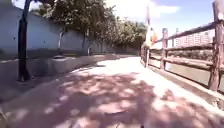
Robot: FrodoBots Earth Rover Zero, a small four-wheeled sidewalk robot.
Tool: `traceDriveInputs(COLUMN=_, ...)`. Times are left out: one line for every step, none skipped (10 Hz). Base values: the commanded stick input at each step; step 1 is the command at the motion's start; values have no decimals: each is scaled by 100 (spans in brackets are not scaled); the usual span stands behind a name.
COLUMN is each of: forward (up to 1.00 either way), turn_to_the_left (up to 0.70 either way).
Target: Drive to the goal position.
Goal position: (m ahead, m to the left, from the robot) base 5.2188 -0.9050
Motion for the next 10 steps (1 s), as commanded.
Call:
traceDriveInputs(forward=85, turn_to_the_left=0)
traceDriveInputs(forward=85, turn_to_the_left=0)
traceDriveInputs(forward=85, turn_to_the_left=0)
traceDriveInputs(forward=85, turn_to_the_left=0)
traceDriveInputs(forward=85, turn_to_the_left=0)
traceDriveInputs(forward=85, turn_to_the_left=0)
traceDriveInputs(forward=85, turn_to_the_left=0)
traceDriveInputs(forward=85, turn_to_the_left=0)
traceDriveInputs(forward=85, turn_to_the_left=0)
traceDriveInputs(forward=85, turn_to_the_left=0)
